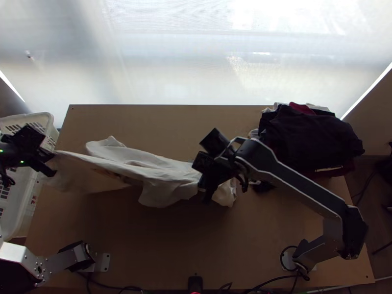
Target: Fold the t-shirt
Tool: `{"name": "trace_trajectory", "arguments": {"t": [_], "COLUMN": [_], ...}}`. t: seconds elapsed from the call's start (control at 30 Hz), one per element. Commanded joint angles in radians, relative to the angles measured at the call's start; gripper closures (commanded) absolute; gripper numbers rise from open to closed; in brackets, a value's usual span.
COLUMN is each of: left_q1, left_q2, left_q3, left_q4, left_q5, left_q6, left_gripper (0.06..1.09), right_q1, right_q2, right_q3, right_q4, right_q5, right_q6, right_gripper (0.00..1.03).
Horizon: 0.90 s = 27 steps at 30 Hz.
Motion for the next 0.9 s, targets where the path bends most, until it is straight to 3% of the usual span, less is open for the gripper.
{"name": "trace_trajectory", "arguments": {"t": [0.0,0.2,0.3,0.4,0.67,0.87], "left_q1": [0.028,0.027,0.027,0.041,0.067,0.031], "left_q2": [0.015,0.02,0.029,0.057,0.098,0.109], "left_q3": [0.185,0.168,0.222,0.313,0.461,0.452], "left_q4": [-0.092,-0.091,-0.091,-0.091,-0.068,-0.069], "left_q5": [0.027,0.029,0.029,0.029,0.072,0.073], "left_q6": [-0.038,-0.039,-0.039,-0.039,-0.076,-0.123], "left_gripper": [1.05,1.05,1.05,1.05,1.05,1.05], "right_q1": [-0.134,-0.194,-0.204,-0.212,-0.215,-0.261], "right_q2": [-0.026,-0.025,-0.02,-0.017,-0.045,-0.046], "right_q3": [0.084,-0.009,0.066,0.184,0.387,0.282], "right_q4": [-0.173,-0.153,-0.151,-0.22,-0.292,-0.279], "right_q5": [-0.135,-0.157,-0.198,-0.258,-0.258,-0.223], "right_q6": [0.015,0.019,0.048,0.022,-0.007,0.007], "right_gripper": [1.0,1.0,1.0,1.0,1.0,1.0]}}
